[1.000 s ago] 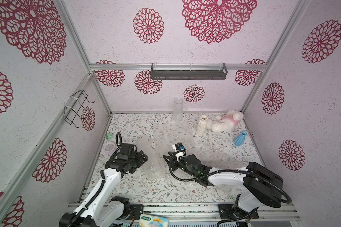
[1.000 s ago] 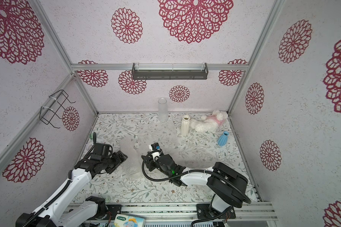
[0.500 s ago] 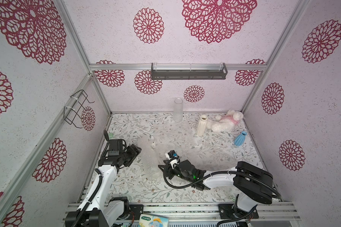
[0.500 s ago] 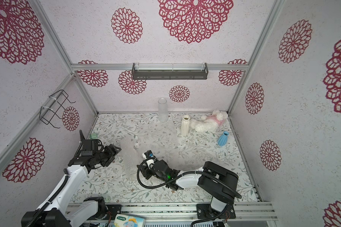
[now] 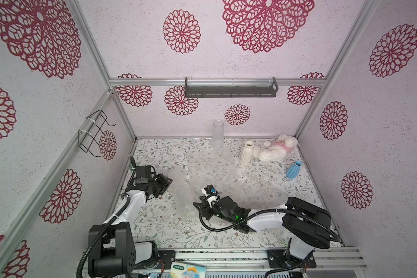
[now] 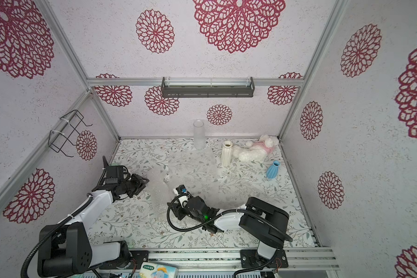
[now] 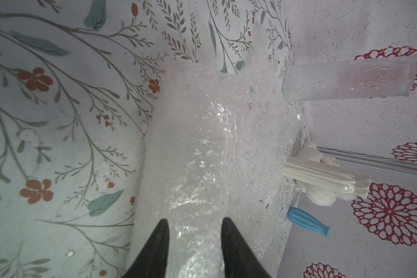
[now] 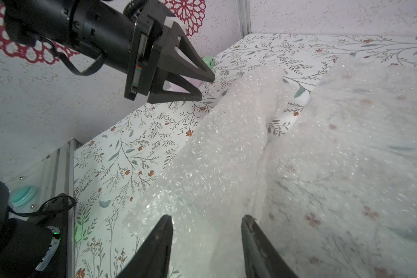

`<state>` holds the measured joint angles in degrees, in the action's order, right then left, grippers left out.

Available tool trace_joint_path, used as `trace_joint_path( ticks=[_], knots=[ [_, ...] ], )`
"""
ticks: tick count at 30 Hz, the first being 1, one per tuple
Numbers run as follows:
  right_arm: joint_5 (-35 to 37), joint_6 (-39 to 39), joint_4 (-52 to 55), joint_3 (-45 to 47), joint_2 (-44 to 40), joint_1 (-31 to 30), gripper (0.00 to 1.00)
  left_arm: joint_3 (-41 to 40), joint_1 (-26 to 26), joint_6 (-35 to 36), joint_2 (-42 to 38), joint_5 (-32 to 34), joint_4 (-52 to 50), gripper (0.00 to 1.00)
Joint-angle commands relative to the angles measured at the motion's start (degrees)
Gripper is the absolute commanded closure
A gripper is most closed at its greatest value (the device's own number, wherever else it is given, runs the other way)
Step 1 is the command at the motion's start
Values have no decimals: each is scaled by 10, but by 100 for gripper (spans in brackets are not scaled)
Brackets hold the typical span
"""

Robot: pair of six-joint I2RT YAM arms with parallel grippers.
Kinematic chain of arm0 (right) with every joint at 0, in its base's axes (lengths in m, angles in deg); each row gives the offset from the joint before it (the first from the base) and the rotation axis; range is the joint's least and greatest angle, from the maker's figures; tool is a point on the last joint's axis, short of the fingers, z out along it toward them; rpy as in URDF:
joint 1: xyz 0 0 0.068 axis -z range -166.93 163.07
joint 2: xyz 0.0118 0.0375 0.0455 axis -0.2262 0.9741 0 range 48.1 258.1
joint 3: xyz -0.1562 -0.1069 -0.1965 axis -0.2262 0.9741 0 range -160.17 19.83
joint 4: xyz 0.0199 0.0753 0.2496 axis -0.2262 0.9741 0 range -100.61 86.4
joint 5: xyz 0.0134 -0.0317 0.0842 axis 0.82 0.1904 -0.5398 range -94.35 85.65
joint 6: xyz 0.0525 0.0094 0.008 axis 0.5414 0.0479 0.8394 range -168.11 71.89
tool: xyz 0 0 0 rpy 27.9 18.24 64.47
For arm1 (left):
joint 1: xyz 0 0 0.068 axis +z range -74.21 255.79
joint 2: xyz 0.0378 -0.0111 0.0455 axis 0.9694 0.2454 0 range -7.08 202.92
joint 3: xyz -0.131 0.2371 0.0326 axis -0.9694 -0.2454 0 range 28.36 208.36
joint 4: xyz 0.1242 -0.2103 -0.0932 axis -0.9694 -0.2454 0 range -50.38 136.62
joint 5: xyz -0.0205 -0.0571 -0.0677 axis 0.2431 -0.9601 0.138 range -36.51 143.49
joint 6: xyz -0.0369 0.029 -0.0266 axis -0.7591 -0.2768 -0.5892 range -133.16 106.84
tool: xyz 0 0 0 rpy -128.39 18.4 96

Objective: Unwrap the vase from the bubble wrap
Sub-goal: Unwrap the bubble wrap at the center of the board.

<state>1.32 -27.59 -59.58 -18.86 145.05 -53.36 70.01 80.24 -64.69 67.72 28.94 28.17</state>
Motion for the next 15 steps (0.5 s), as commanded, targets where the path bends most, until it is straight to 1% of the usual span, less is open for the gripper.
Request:
trace_joint_path(
  ticks=[1, 5, 7, 9, 10, 12, 13, 14, 15],
  knots=[
    [-5, -9, -17, -13, 0, -3, 51, 16, -10, -6, 7, -1, 38, 62],
    [-3, -10, -17, -12, -1, -3, 51, 19, -24, -4, 19, 10, 36, 63],
    [-3, -10, -17, -11, -1, -3, 51, 21, -28, -4, 23, 19, 34, 67],
    [-5, -10, -17, -10, -3, -3, 51, 25, -35, 0, 28, 31, 29, 68],
    [-4, -10, -17, -10, -3, -3, 51, 27, -36, 3, 32, 36, 25, 70],
    [-3, -11, -16, -9, -5, -3, 51, 30, -37, 6, 42, 44, 24, 80],
    [-2, -11, -16, -8, -6, -3, 51, 31, -37, 6, 46, 49, 24, 82],
    [-1, -12, -16, -6, -9, -3, 51, 32, -37, 7, 49, 53, 21, 89],
    [0, -13, -16, -5, -10, -3, 52, 34, -38, 6, 52, 53, 20, 98]
  ],
)
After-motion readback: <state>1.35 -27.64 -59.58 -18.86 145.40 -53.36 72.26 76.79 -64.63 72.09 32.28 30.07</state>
